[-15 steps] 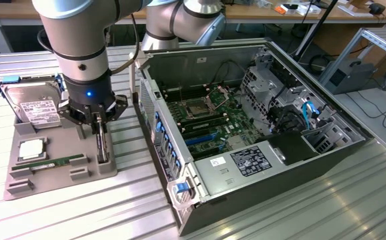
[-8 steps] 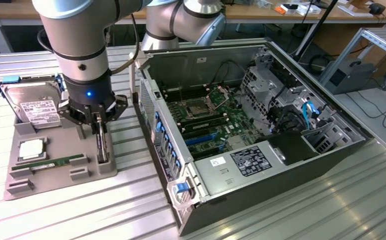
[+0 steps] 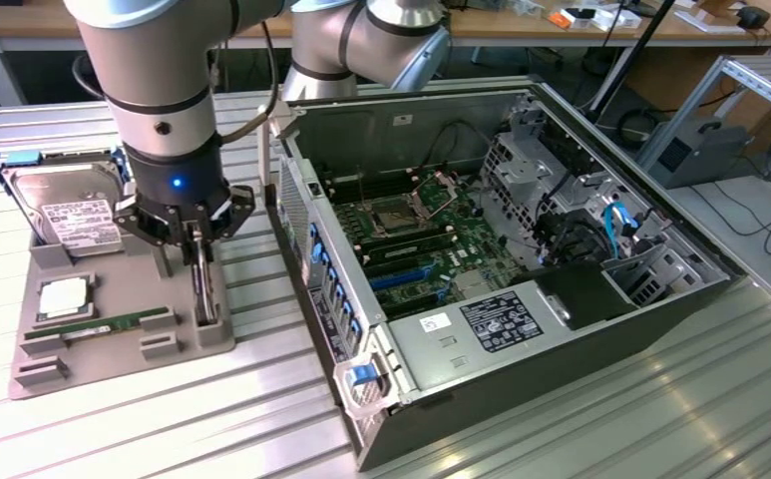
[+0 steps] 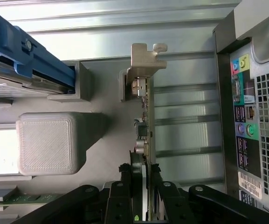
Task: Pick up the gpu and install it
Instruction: 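Pick up the gpu and move the gpu toward the slot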
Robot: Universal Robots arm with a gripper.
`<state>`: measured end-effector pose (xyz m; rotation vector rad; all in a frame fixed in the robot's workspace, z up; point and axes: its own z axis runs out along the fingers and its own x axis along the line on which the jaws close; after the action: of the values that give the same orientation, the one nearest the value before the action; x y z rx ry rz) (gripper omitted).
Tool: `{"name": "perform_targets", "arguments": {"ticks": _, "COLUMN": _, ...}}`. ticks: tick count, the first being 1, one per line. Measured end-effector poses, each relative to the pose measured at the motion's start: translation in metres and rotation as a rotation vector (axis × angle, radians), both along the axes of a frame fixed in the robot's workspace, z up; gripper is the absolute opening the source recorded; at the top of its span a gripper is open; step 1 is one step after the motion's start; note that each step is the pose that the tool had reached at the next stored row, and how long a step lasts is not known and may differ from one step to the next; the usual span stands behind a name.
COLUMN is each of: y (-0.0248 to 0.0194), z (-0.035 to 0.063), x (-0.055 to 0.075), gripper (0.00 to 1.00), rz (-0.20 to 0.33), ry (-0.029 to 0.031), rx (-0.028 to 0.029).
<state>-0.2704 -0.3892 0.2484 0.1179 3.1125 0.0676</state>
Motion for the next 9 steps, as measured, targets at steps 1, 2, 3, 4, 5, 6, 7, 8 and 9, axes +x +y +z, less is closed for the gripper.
{"name": "perform_targets", "arguments": {"ticks": 1, "y": 0.0, "z": 0.0017, "x": 0.0, "gripper": 0.27, "rz": 0.0, "ry": 0.0, "rx": 0.0}}
{"name": "perform_targets", "arguments": {"ticks": 2, "y": 0.0, "z": 0.0028, "x": 0.0, "gripper": 0.27, "rz": 0.0, "ry": -0.0001, "rx": 0.0}}
{"name": "perform_targets", "arguments": {"ticks": 3, "y": 0.0, "z": 0.004, "x": 0.0, "gripper": 0.27, "rz": 0.0, "ry": 0.0001, "rx": 0.0}}
{"name": "perform_targets", "arguments": {"ticks": 4, "y": 0.0, "z": 0.0055, "x": 0.0, "gripper": 0.27, "rz": 0.0, "ry": 0.0001, "rx": 0.0}}
{"name": "perform_targets", "arguments": {"ticks": 5, "y": 0.0, "z": 0.0072, "x": 0.0, "gripper": 0.27, "rz": 0.0, "ry": 0.0, "rx": 0.0}}
{"name": "perform_targets", "arguments": {"ticks": 6, "y": 0.0, "z": 0.0083, "x": 0.0, "gripper": 0.27, "rz": 0.0, "ry": 0.0, "rx": 0.0}}
{"name": "perform_targets", "arguments": {"ticks": 7, "y": 0.0, "z": 0.0092, "x": 0.0, "gripper": 0.27, "rz": 0.0, "ry": 0.0, "rx": 0.0}}
{"name": "perform_targets", "arguments": {"ticks": 8, "y": 0.0, "z": 0.0101, "x": 0.0, "gripper": 0.27, "rz": 0.0, "ry": 0.0, "rx": 0.0}}
{"name": "perform_targets", "arguments": {"ticks": 9, "y": 0.0, "z": 0.0105, "x": 0.0, "gripper": 0.27, "rz": 0.0, "ry": -0.0001, "rx": 0.0001}}
